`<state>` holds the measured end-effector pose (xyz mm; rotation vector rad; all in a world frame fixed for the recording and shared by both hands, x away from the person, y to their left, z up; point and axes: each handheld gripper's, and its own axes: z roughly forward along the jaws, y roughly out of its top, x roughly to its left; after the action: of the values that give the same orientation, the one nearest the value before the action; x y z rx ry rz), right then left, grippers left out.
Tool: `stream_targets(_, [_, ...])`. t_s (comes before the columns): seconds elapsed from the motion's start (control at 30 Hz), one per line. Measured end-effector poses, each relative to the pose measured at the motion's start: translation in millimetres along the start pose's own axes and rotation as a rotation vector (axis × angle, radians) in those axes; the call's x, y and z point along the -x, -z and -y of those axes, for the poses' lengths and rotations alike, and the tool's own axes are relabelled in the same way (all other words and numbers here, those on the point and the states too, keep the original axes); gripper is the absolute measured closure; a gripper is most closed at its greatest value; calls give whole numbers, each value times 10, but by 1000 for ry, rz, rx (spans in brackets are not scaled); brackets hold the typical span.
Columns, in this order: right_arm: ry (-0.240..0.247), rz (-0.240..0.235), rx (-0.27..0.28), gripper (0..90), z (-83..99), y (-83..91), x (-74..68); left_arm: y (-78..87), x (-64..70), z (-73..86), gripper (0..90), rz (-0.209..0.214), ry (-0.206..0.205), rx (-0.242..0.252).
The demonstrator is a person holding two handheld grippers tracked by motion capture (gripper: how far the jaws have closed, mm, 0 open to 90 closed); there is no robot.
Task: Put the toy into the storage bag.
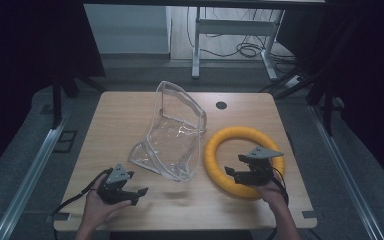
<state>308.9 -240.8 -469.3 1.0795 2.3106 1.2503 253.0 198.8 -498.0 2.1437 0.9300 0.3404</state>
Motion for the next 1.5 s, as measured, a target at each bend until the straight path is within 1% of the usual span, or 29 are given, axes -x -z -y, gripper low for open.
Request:
stream_targets(0.07, [-2, 12, 4, 281, 31, 14, 29, -13, 4, 0, 216, 4, -1, -2])
stream_targets(0.1, [-8, 10, 3, 281, 45, 15, 40, -19, 9, 2, 217, 6, -2, -4])
stream_targets(0.2, [-7, 15, -5, 279, 71, 26, 61, -19, 10, 2, 216, 8, -2, -7])
stream_targets(0.27, [-16, 20, -3, 277, 108, 84, 96, 2, 3, 0, 217, 6, 2, 0])
stream_targets(0.3, [-16, 20, -3, 277, 108, 84, 96, 2, 3, 0, 217, 6, 2, 0])
stream_targets(0.33, [-23, 29, 3, 279, 134, 129, 119, 16, -1, -3, 217, 7, 2, 4])
stream_targets(0.47, [-33, 32, 3, 281, 188, 170, 156, 23, -3, -5, 217, 7, 5, 5])
stream_targets(0.6, [-48, 22, -16, 283, 259, 162, 186, 9, 0, -5, 218, 11, 10, -1])
stream_targets(0.7, [-50, 16, -17, 282, 265, 165, 182, 13, -3, -7, 218, 14, 10, -2])
stream_targets(0.9, [-51, 20, -15, 278, 268, 173, 165, 31, 2, -10, 217, 26, 26, 8])
stream_targets(1.03, [-54, 16, -13, 277, 270, 185, 160, 16, 8, -6, 219, 22, 22, 1])
stream_targets(1.13, [-59, 20, -12, 277, 272, 213, 158, 6, 17, -5, 219, 31, 24, 2])
stream_targets(1.27, [-63, 16, -15, 279, 262, 228, 160, 16, 9, -5, 219, 20, 16, 2])
stream_targets(1.37, [-56, 16, -19, 280, 246, 234, 151, 30, 8, -4, 219, 18, 17, 7])
stream_targets(1.5, [-26, 7, -18, 283, 147, 279, 104, 20, 10, -2, 219, 17, 15, 0])
